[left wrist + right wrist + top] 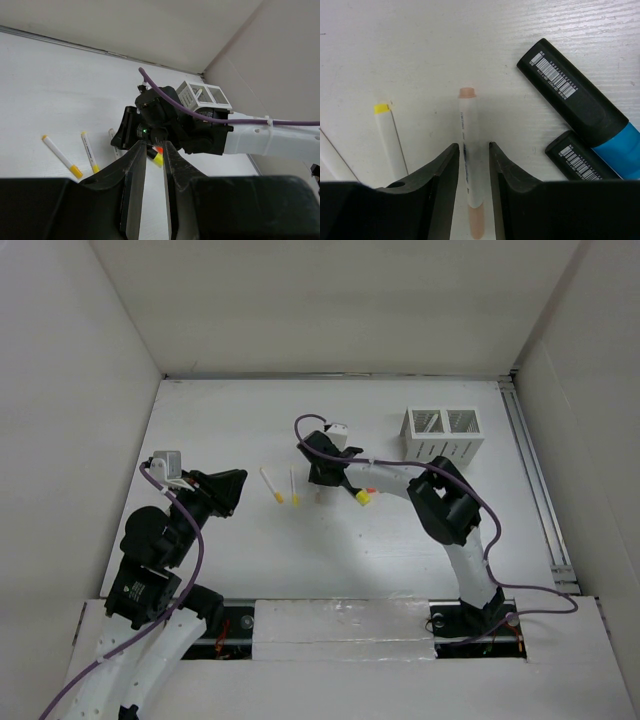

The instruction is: Organize the desk

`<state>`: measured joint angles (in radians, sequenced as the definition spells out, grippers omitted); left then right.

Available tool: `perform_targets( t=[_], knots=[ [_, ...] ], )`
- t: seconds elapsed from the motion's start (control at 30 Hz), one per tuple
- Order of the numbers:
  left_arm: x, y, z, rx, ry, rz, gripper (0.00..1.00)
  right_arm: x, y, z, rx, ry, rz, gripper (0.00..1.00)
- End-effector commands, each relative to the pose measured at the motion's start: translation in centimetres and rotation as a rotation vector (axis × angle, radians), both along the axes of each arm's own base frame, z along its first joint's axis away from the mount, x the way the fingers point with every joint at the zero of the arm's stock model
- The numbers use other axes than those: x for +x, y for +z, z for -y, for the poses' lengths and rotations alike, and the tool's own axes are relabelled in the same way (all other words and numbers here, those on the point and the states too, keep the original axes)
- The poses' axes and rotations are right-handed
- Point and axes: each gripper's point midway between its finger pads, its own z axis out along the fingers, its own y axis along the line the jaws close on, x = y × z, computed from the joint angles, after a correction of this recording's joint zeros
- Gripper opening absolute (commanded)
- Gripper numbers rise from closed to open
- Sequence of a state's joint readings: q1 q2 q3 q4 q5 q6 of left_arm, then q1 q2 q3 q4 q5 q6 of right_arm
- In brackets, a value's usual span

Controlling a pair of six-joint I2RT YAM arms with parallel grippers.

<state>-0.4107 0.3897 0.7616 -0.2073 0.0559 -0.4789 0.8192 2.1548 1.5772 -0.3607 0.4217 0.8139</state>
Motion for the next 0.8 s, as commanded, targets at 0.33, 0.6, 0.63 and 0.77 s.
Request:
perform_targets(
  t=[0.33, 0.6, 0.63, 0.77],
  knots=[
    [-0.4, 2.0, 0.1, -0.017, -0.013, 0.061, 0.17, 0.0, -1.2, 1.6, -0.134, 0.027, -0.031, 0.17],
    [-0.4, 2.0, 0.0, -0.017, -0.012, 0.061, 0.17, 0.3, 1.5, 0.8, -0.047, 0.033, 0.026, 0.0],
    [-0.4, 2.1, 0.0, -0.019, -0.012, 0.062, 0.17, 0.3, 2.4, 0.5, -0.019, 0.038, 0.04, 0.0],
    [-0.5, 2.1, 0.0, -0.019, -0.012, 0.065, 0.17, 0.6, 6.9, 0.2, 0.101, 0.029, 0.116, 0.0]
  ],
)
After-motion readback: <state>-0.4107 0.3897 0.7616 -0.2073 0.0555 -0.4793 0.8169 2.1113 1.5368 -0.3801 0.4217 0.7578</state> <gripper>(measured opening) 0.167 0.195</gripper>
